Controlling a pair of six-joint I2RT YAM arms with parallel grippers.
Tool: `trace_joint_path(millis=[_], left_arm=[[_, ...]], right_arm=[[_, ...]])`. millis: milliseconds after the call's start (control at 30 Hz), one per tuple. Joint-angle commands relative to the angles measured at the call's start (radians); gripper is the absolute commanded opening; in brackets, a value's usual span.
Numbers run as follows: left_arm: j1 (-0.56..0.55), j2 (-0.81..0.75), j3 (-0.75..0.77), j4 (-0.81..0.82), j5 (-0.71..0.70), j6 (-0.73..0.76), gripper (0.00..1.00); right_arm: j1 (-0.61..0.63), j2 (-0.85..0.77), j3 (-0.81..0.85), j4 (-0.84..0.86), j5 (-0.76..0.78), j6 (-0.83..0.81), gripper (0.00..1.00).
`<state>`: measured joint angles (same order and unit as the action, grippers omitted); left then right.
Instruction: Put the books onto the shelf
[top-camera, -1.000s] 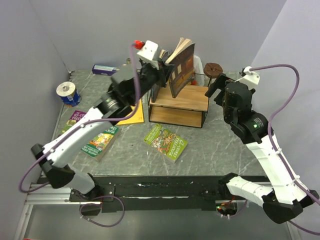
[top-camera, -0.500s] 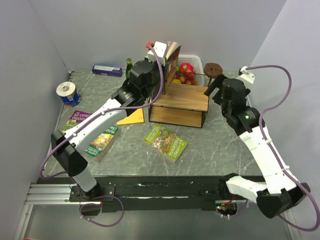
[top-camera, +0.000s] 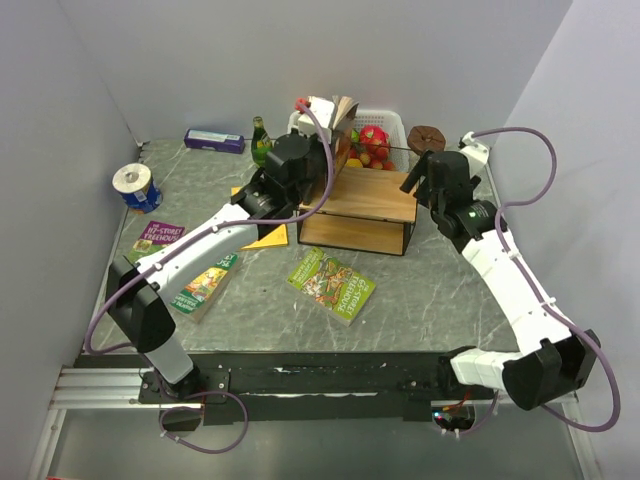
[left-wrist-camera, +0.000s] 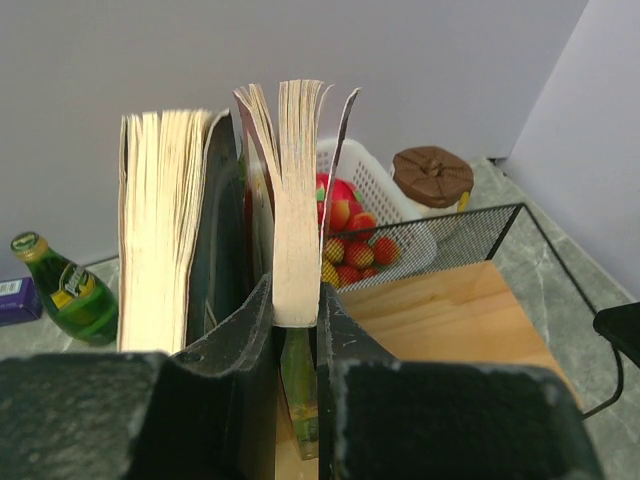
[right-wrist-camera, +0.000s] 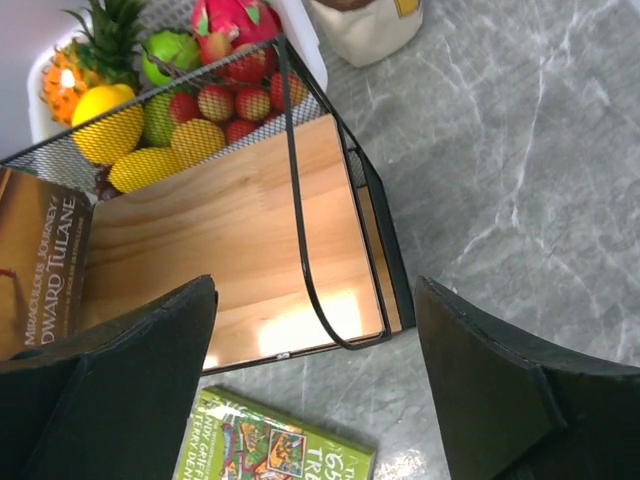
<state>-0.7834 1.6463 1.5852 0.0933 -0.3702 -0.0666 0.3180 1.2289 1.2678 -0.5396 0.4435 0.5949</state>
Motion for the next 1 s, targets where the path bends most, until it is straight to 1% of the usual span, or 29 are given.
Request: trace_joint_path(millis=[0, 33, 67, 100, 200, 467, 500, 600, 667, 767, 800, 833, 900, 933, 967], left_arm=[[-0.004, -0.056, -0.02, 0.109, -0.036, -0.015, 0.01], [-0.005, -0.052, -0.03, 0.111, -0.044, -0.018, 0.01], [-0.007, -0.052, -0.034, 0.114, -0.05, -0.018, 0.01], [-0.007, -0.051, -0.042, 0.114, -0.056, -0.016, 0.01], [-0.007, -0.051, -0.06, 0.12, -0.081, -0.015, 0.01], [-0.007, -0.06, -0.094, 0.129, -0.121, -0.015, 0.01], [-0.007, -0.06, -0.097, 0.128, -0.122, -0.016, 0.01], [-0.007, -0.066, -0.103, 0.123, -0.124, -0.024, 0.01], [-0.007, -0.071, -0.105, 0.118, -0.124, -0.029, 0.01], [-0.007, -0.074, -0.1, 0.108, -0.136, -0.035, 0.02], [-0.007, -0.069, -0.094, 0.094, -0.147, -0.038, 0.02], [-0.005, -0.069, -0.09, 0.088, -0.15, -0.045, 0.03], [-0.007, -0.066, -0.085, 0.079, -0.153, -0.05, 0.07], [-0.005, -0.068, -0.087, 0.079, -0.151, -0.052, 0.09], [-0.007, -0.066, -0.088, 0.077, -0.151, -0.055, 0.15]], right_arm=[[-0.014, 0.021, -0.025, 0.049, -0.005, 0.023, 0.83], [-0.017, 0.029, -0.025, 0.05, -0.009, 0.025, 0.78], [-0.019, 0.037, -0.024, 0.05, -0.011, 0.023, 0.76], [-0.02, 0.055, -0.016, 0.046, -0.012, 0.025, 0.7], [-0.022, 0.082, 0.001, 0.038, -0.017, 0.023, 0.58], [-0.02, 0.119, 0.005, 0.035, -0.026, 0.02, 0.4], [-0.022, 0.121, -0.001, 0.035, -0.028, 0.022, 0.35], [-0.02, 0.121, -0.011, 0.041, -0.037, 0.026, 0.26], [-0.02, 0.121, -0.016, 0.044, -0.04, 0.028, 0.23], [-0.022, 0.123, -0.016, 0.041, -0.048, 0.032, 0.14], [-0.02, 0.124, -0.015, 0.04, -0.052, 0.032, 0.07], [-0.02, 0.124, -0.015, 0.036, -0.058, 0.036, 0.04], [-0.022, 0.123, -0.018, 0.036, -0.065, 0.04, 0.0], [-0.022, 0.123, -0.021, 0.036, -0.068, 0.042, 0.0], [-0.022, 0.121, -0.022, 0.038, -0.069, 0.043, 0.0]])
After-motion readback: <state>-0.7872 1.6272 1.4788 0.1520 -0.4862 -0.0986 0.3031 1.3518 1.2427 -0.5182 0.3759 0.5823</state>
